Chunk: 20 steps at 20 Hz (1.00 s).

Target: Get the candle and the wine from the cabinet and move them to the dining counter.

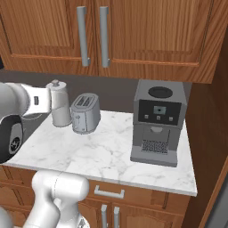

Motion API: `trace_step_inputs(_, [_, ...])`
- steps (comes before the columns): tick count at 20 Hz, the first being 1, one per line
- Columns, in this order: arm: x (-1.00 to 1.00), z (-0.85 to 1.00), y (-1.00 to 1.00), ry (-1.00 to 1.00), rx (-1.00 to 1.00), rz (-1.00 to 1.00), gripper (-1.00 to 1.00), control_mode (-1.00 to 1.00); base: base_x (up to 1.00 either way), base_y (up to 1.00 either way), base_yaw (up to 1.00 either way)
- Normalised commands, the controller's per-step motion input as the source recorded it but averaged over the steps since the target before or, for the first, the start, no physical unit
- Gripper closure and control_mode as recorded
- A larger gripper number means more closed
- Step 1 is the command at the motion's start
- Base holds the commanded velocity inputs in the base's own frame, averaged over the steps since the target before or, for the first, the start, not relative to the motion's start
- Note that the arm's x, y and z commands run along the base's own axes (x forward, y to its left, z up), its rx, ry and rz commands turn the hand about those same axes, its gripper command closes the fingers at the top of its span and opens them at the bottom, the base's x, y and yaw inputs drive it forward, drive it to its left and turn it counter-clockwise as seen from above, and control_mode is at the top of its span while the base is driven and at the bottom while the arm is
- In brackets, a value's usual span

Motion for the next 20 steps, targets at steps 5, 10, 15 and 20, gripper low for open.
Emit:
trace_step_inputs(5, [-0.38,0.33,-0.02,-0.32,0.03,0.00,-1.00,-1.00,0.00,0.00,0.00])
trace_step_inputs(10, [-0.10,0.36,0.00,-0.31,0.09,0.00,-1.00,-1.00,0.00,0.00,0.00])
trace_step_inputs(15, [0.01,0.32,0.00,-0.27,0.13,0.00,-1.00,-1.00,0.00,0.00,0.00])
trace_step_inputs(20, [0.07,0.20,0.00,-0.21,0.09,0.00,-1.00,-1.00,0.00,0.00,0.00])
